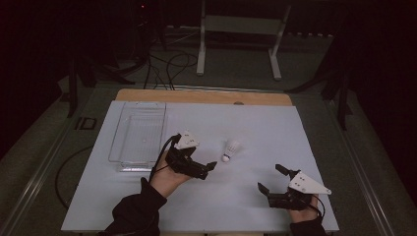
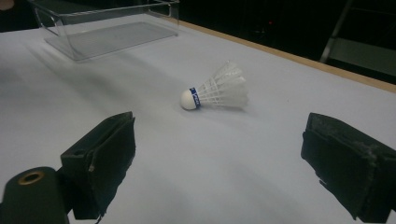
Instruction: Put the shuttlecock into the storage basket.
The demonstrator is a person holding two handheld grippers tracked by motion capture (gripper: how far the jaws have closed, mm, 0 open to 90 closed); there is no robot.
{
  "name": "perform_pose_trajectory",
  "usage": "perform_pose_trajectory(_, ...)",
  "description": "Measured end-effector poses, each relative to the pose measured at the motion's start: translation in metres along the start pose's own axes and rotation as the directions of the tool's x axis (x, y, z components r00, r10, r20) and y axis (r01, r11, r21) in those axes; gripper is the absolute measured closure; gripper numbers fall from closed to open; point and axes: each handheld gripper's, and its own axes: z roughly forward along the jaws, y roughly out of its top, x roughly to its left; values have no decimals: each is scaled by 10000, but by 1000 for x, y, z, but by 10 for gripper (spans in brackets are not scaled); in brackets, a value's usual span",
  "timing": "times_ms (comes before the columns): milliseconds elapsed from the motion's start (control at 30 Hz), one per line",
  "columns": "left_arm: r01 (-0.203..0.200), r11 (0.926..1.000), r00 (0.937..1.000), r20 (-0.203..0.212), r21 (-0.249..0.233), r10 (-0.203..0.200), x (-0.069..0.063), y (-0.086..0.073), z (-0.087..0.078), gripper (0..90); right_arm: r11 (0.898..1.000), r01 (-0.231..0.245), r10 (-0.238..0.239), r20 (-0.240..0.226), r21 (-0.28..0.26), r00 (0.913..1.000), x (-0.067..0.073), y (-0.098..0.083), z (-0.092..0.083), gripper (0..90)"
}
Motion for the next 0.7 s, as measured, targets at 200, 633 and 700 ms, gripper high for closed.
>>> perform_pose_trajectory(200,0,9984,10000,-17,567,1,-1,0,13,1,10000,-11,11,-3,-2,10000,0,0,0,97)
perform_pose_trajectory(633,-258,9855,9997,84,1679,247,-7,2,44,1,10000,-28,28,-12,-4,10000,0,0,0,97)
perform_pose_trajectory(700,-250,9824,9997,124,1850,231,-7,2,49,0,10000,-44,44,-21,-17,10000,0,0,0,97)
